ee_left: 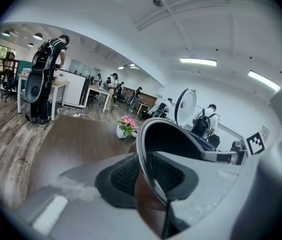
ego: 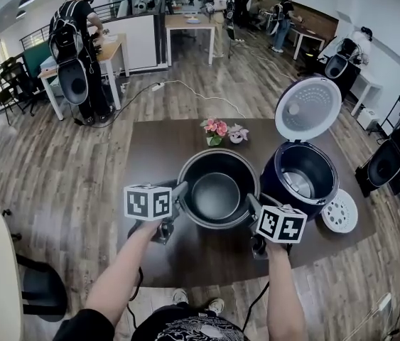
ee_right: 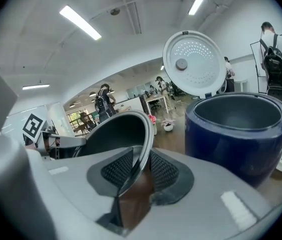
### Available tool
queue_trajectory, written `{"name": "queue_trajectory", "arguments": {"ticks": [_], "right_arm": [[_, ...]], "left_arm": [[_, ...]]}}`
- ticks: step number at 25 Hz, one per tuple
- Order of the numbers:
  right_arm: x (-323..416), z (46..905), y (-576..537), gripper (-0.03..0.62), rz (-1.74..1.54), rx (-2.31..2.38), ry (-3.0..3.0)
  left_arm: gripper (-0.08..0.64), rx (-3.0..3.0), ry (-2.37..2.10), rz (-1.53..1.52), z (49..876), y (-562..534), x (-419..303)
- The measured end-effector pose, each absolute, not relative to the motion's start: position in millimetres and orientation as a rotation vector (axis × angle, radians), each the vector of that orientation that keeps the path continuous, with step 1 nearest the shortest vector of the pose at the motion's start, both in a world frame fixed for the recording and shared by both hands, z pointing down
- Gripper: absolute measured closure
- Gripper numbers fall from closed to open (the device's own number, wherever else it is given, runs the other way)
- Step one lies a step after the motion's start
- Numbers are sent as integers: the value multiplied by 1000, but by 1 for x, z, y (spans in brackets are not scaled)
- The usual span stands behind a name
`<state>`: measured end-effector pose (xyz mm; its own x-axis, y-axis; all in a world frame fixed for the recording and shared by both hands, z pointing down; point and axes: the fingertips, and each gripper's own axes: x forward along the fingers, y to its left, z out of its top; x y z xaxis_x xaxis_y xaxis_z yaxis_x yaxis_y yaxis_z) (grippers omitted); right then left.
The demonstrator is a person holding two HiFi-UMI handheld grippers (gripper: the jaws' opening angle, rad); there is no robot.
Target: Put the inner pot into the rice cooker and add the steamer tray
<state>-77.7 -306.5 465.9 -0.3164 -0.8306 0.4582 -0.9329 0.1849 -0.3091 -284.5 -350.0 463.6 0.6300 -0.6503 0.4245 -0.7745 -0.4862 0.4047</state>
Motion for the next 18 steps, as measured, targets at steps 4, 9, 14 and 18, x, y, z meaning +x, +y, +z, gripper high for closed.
{"name": "queue_trajectory", "arguments": {"ticks": [4, 9, 14, 18], "right_arm": [[-77, 436, -311, 485, 741, 1740, -2306], [-78, 405, -311, 485, 663, 1783, -2336], [-75, 378, -310, 486, 588, 1811, -2356], [-65, 364, -308, 485, 521, 1805, -2382]], "left_arm": [[466, 2320, -1112, 235, 440, -354, -284], [466, 2391, -1116, 196, 406, -356, -284], [463, 2426, -1114, 186, 386, -358, -279], [462, 2437, -1134, 163, 377, -355, -270]]}}
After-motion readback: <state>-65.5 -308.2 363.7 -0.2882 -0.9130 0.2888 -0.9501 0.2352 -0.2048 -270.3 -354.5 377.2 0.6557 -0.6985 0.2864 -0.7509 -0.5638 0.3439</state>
